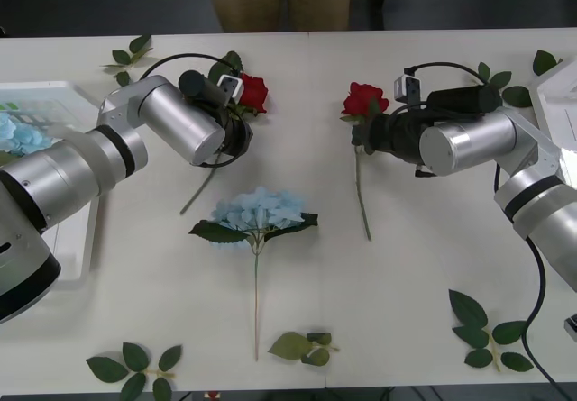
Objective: Place the red flowers into the right box and the blue flowers into the left box. If a person shows an open palm, hand one flower to the person first, then continue sorting.
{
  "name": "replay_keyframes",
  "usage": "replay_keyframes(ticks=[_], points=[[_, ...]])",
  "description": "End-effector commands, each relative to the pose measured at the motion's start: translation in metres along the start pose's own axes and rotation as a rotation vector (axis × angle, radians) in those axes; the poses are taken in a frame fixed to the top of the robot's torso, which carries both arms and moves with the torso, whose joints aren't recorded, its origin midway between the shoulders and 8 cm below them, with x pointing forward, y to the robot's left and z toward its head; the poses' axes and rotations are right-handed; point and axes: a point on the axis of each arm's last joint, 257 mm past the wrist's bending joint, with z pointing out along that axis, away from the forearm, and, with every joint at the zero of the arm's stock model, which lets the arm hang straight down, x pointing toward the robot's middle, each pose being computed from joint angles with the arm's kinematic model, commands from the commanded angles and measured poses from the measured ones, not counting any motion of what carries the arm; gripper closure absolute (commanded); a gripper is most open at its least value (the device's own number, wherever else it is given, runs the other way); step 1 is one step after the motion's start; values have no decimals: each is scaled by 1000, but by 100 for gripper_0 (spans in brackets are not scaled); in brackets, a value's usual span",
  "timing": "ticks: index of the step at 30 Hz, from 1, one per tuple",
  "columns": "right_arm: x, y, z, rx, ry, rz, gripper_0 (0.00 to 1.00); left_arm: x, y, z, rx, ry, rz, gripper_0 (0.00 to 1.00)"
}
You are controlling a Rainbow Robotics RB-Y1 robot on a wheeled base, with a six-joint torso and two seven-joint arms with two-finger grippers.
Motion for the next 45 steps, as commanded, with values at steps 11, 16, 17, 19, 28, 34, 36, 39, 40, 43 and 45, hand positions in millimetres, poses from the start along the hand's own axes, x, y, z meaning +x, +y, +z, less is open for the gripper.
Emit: replay_keyframes(ticks=[11, 16, 17, 19, 28, 34, 36, 39, 40, 43, 45], points=[[-26, 12, 15, 128, -79, -289, 37, 41, 21, 15, -42, 55, -20, 100], [-5, 9, 22, 158, -53, -383, 38, 48, 27, 1, -64, 140, -24, 100], [-3, 9, 23, 162, -52, -399, 44, 46, 28, -7, -61, 165, -34, 100], [-2, 9, 24, 168, -54, -416, 69, 41, 29, -25, -51, 208, -57, 100], [-6, -6, 23, 197, -55, -401, 100, 22, 39, -125, 20, 350, -92, 100], [-32, -9, 3, 160, -52, -261, 100, -20, 28, -170, 167, 279, -90, 100], [-44, -11, -15, 159, -25, -218, 100, -39, 20, -186, 252, 222, -79, 100], [-62, -17, -50, 157, 29, -152, 100, -63, 6, -206, 380, 103, -34, 100], [-70, -21, -65, 157, 51, -121, 100, -72, 0, -213, 429, 38, -13, 100], [-85, -29, -100, 125, 98, -75, 100, -93, -22, -233, 563, -153, 61, 100], [-94, -33, -115, 90, 110, -54, 100, -104, -37, -247, 649, -294, 115, 100]])
